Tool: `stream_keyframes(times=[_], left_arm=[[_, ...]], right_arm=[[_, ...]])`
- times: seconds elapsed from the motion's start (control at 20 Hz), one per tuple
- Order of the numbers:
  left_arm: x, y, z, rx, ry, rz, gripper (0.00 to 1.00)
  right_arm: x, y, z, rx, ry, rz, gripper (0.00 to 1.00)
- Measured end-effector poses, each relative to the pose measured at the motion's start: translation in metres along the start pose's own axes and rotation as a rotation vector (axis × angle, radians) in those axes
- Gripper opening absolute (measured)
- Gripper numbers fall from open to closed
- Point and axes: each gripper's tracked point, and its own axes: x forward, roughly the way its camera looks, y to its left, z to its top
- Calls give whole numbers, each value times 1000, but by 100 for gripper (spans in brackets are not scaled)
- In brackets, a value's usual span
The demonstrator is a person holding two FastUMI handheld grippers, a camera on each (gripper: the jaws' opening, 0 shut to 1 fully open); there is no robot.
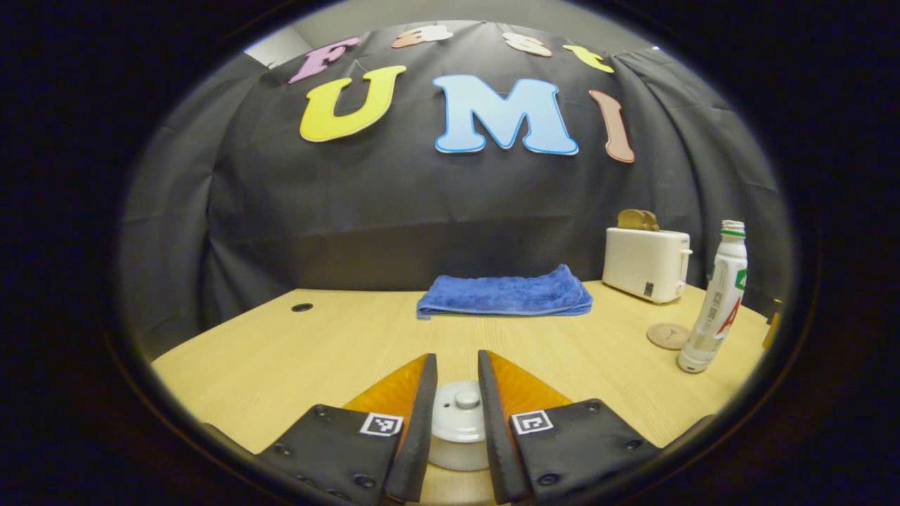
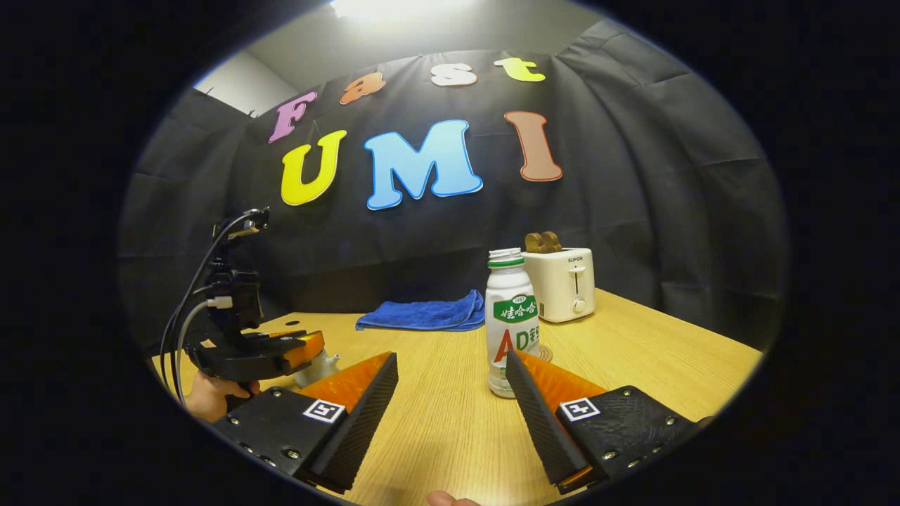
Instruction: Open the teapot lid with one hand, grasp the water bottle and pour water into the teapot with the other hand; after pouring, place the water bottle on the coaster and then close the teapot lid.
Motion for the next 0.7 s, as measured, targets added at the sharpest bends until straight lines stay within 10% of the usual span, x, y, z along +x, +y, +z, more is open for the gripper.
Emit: stream_keyframes(times=[0.3,0.7], left_arm=[[1,-2,4,26,-7,-16,14],[-10,7,30,-56,-78,-47,18]], right_arm=[[1,-5,-2,6,5,-2,95],[9,-25,-3,35,13,-31,95]])
